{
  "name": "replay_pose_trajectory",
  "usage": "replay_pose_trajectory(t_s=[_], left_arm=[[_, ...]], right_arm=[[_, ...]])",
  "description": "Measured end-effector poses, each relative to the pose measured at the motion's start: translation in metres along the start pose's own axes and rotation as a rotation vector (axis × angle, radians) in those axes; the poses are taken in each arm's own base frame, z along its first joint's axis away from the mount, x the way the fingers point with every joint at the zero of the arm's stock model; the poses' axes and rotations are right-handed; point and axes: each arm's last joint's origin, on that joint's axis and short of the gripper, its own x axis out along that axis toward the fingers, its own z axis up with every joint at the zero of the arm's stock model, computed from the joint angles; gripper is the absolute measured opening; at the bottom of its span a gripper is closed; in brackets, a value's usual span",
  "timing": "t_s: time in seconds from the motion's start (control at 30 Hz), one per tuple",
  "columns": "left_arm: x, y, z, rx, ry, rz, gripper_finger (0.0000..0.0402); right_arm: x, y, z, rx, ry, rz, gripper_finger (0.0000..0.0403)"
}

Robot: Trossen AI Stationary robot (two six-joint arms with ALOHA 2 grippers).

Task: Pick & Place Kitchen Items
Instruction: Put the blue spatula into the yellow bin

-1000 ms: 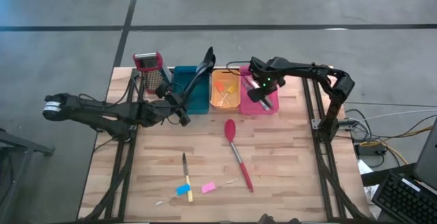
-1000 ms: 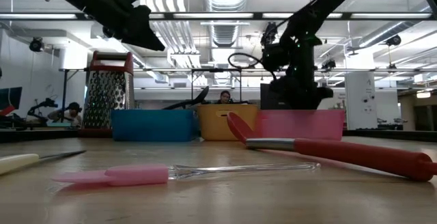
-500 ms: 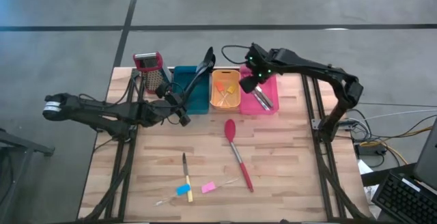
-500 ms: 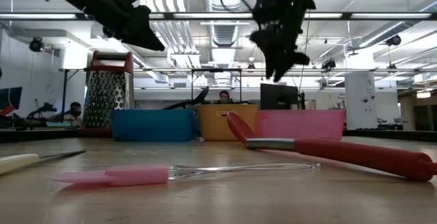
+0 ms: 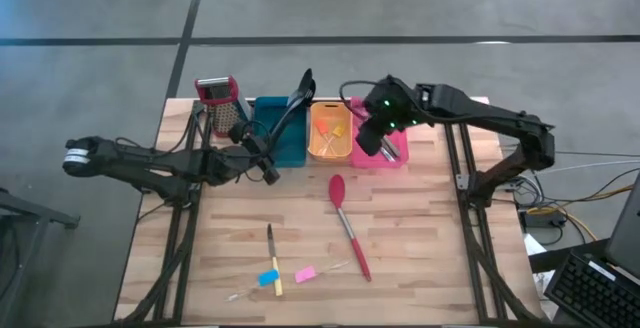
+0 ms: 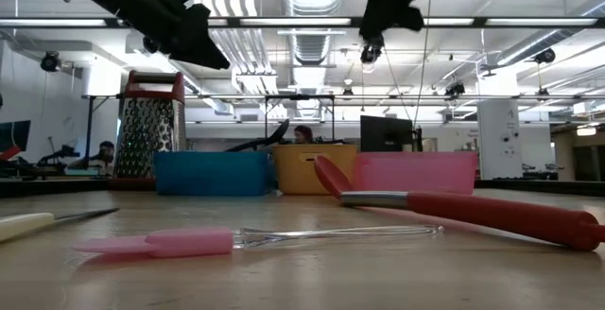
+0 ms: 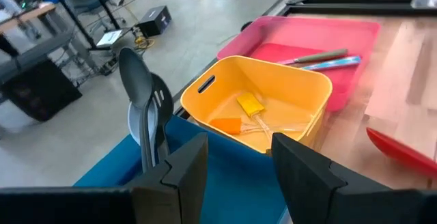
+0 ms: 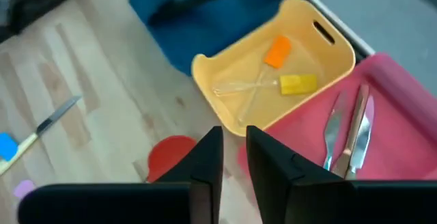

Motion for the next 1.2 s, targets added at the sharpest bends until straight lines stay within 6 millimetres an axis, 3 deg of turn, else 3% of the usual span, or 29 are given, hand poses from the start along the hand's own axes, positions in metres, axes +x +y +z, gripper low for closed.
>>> replay_pose_trajectory(t_s=[0.13,0.33,0.53,0.73,1.0,1.2], left_arm=[[-0.001,-0.002,0.003,0.043,-0.006,-0.079,0.0168],[-0.005,-0.014,0.003,0.067,0.003,-0.457,0.0168],[-0.023,-0.024,0.008,0.090,0.082,-0.418,0.0163],[-0.068,-0.047,0.014,0.181,0.084,-0.365,0.0163],[-0.142,-0.079,0.012,0.095,0.068,-0.668,0.0163],[-0.186,-0.096,0.006,0.275,-0.017,-0.873,0.0163]], right_arm=[[-0.020,0.023,-0.013,-0.081,-0.062,-0.018,0.0041],[-0.036,0.058,-0.039,-0.210,-0.130,-0.069,0.0022],[-0.038,0.086,-0.068,-0.343,-0.143,-0.152,0.0009],[-0.028,0.099,-0.094,-0.435,-0.135,-0.213,0.0008],[-0.013,0.092,-0.113,-0.436,-0.077,-0.267,0.0008],[-0.006,0.086,-0.122,-0.430,-0.047,-0.290,0.0008]])
